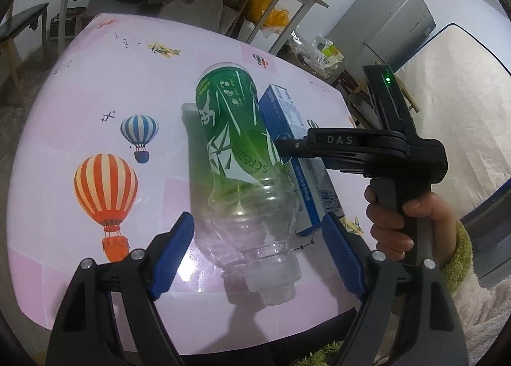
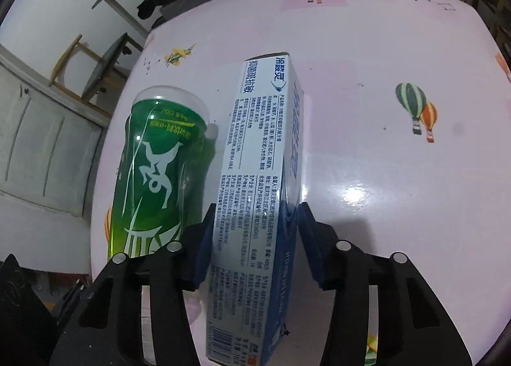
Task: Collect trash
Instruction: 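Grasp the toothpaste box with the right gripper while the left closes on the green bottle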
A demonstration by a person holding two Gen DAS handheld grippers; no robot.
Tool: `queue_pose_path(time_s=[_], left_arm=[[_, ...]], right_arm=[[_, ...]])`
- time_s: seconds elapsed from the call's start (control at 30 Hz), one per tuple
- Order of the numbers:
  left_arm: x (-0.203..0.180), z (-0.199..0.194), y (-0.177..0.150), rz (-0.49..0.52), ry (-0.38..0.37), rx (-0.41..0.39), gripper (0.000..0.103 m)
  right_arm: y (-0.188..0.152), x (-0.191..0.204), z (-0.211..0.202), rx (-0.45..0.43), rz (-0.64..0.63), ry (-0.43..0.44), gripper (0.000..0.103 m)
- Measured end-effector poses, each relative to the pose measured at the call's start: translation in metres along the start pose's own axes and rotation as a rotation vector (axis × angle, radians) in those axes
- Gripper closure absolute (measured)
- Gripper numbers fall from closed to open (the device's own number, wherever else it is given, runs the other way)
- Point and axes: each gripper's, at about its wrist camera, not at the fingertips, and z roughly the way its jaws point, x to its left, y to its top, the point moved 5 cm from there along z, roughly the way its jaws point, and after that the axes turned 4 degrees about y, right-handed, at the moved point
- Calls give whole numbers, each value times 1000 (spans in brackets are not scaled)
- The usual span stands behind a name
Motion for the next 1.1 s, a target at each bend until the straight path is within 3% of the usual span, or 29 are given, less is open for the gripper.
queue_pose_path(time_s=[0.33,0.4,0.6,0.83,0.93,1.1], left_arm=[[5,11,10,-40,-11,17,23],[4,16,19,-68,-21,17,23],[2,40,36,-50,51,71,23],[5,59,36,-96,61,126,27],[2,60,35,-106,40,128,34],[-6,59,31,-89,63,131,34]], right_arm=[[-19,-33,-29,-33,38,-33,71],[-27,-40,-34,-40,43,-42,72],[-45,-60,-49,-64,93,-41,72],[-51,-72,-49,-69,117,-1,72],[-50,-72,-48,-74,122,20,72],[-55,-77,-55,-75,114,29,72]])
